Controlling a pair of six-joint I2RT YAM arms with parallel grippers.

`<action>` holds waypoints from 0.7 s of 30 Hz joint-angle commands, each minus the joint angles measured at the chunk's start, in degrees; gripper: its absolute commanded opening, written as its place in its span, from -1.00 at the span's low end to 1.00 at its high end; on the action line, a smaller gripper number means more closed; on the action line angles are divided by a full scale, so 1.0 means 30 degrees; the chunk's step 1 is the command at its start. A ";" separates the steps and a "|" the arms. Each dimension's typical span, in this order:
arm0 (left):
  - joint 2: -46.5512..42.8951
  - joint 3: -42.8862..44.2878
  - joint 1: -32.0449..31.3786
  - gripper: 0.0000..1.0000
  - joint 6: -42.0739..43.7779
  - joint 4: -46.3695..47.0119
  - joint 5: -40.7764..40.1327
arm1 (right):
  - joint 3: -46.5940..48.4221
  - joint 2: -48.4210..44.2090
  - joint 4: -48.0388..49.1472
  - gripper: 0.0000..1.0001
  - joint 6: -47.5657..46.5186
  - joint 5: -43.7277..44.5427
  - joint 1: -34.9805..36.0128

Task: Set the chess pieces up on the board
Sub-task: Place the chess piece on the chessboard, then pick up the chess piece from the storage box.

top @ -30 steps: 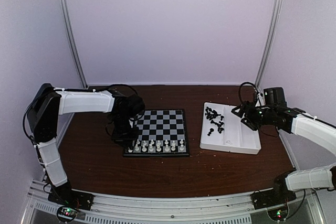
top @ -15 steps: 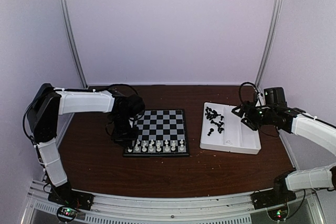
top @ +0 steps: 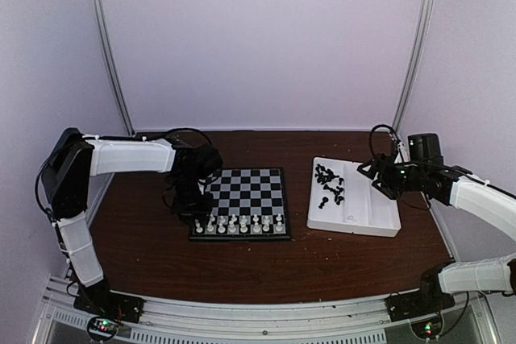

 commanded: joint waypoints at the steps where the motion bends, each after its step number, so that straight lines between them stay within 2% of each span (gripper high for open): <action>1: -0.0573 0.0127 0.0151 -0.43 0.0043 -0.0173 -0.0111 | 0.0033 -0.0383 -0.0500 0.52 -0.0308 -0.0082 -0.0227; 8: -0.2897 0.0996 0.0151 -0.37 -0.0271 -0.2141 -0.1436 | 0.0455 -0.0761 -0.1634 0.52 -0.1012 0.0002 -0.0415; 11: -0.4081 0.1279 0.0151 -0.30 -0.0520 -0.2639 -0.2016 | 0.1353 -0.0727 -0.4483 0.51 -0.2549 0.0617 -0.0596; 14: -0.5849 0.0869 0.0151 -0.18 -0.0524 -0.1976 -0.2695 | 0.2730 -0.0355 -0.8052 0.48 -0.5117 0.1640 -0.0682; 17: -0.7117 0.0314 0.0151 -0.17 0.0044 -0.0408 -0.3098 | 0.3849 0.0823 -1.0858 0.30 -0.7219 0.1687 -0.0660; 19: -0.7757 -0.0087 0.0151 -0.18 0.0657 0.0765 -0.2917 | 0.4228 0.1561 -1.1944 0.21 -0.7961 0.1586 -0.0632; 21: -0.8514 -0.0718 0.0122 -0.17 0.1132 0.2258 -0.2656 | 0.4165 0.1893 -1.2053 0.21 -0.8024 0.1389 -0.0546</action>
